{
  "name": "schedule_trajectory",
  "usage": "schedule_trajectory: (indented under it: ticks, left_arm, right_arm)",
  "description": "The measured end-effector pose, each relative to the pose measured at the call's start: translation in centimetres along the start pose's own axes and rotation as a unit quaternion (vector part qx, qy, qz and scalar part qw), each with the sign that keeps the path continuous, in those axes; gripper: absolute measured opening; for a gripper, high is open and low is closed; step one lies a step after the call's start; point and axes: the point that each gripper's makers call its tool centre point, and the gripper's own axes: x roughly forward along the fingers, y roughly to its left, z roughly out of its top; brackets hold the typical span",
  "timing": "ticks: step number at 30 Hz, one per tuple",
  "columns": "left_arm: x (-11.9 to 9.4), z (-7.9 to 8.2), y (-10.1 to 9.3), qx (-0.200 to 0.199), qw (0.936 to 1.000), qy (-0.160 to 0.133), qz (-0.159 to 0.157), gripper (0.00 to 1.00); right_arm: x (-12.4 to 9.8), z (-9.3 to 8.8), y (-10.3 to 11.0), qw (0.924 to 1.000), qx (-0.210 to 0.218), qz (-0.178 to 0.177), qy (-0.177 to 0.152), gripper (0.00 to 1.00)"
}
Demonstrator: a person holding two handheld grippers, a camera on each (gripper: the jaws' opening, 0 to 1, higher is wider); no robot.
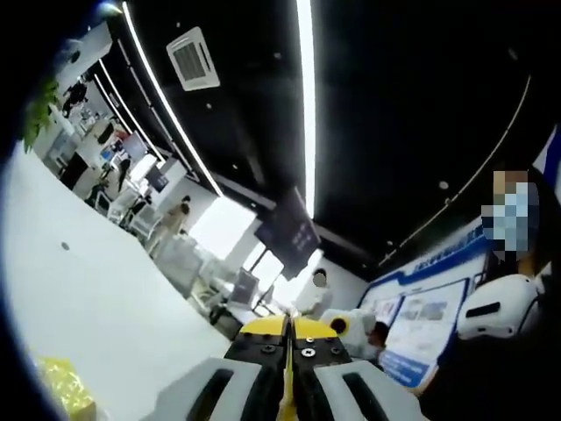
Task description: Compare the silicone blocks by pressing each to a similar depth, holding the contact briefly, and releasing to observe deformation and rebound differences across the visible hardness samples.
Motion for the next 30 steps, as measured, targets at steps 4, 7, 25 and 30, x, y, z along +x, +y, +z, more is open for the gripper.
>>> schedule_trajectory:
  ticks: [4,7,25,30]
  left_arm:
    - [-0.6,0.1,0.4,-0.005,1.0,0.0,0.003,0.0]
    - [-0.8,0.1,0.5,-0.005,1.0,-0.003,0.007,0.0]
    - [-1.5,-0.3,0.6,-0.012,0.9998,-0.01,0.013,0.0]
    - [-1.5,-0.3,0.6,-0.015,0.9998,-0.009,0.01,0.0]
  right_arm:
    - [0.2,-0.2,0.2,1.0,0.001,0.004,0.004,0.06]
    - [0.3,-0.2,0.4,1.0,0.002,0.003,0.005,0.07]
    - [0.7,-0.8,0.6,0.9997,-0.006,0.002,0.025,0.07]
    - [0.6,-0.8,0.6,0.9996,-0.004,0.004,0.026,0.06]
